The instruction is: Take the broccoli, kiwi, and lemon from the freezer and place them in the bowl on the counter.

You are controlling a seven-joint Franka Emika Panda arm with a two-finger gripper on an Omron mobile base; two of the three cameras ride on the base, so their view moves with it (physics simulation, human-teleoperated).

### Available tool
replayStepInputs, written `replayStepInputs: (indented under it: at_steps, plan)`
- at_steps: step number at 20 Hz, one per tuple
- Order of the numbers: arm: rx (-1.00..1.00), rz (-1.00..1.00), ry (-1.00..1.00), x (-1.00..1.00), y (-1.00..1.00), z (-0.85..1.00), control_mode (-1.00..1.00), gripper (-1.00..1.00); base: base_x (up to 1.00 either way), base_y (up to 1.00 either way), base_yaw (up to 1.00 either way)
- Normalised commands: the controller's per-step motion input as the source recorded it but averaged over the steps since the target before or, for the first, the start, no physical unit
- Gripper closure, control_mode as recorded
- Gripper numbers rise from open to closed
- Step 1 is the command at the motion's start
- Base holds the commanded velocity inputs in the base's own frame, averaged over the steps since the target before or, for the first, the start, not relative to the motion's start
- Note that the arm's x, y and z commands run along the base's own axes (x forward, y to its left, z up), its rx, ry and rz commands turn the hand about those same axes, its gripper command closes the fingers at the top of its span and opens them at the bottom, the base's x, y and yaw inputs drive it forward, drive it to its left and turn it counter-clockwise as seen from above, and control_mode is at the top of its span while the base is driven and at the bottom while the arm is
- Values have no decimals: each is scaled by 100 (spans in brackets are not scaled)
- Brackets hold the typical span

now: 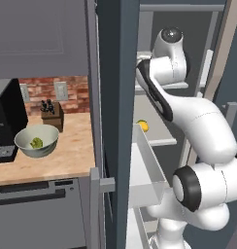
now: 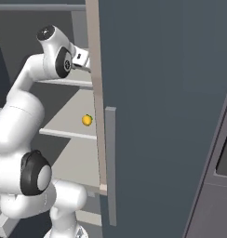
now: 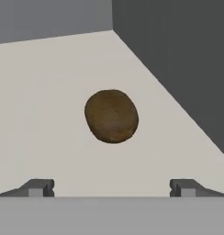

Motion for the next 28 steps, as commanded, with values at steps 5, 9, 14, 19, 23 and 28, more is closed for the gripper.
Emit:
replayStepInputs:
  at_steps: [5,9,14,19,23,28]
  plan:
    - [0,0,0,30,-5,-9,-100,-100,0,0,0]
    - [0,0,0,30,-9,-15,-100,-100,0,0,0]
    - [0,0,0,33,-5,-15,-100,-100,0,0,0]
    - [0,0,0,30,-8,0,-100,-100,0,0,0]
    - [0,0,0,23,-5,0,-100,-100,0,0,0]
    - [0,0,0,20,-1,0,-100,-100,0,0,0]
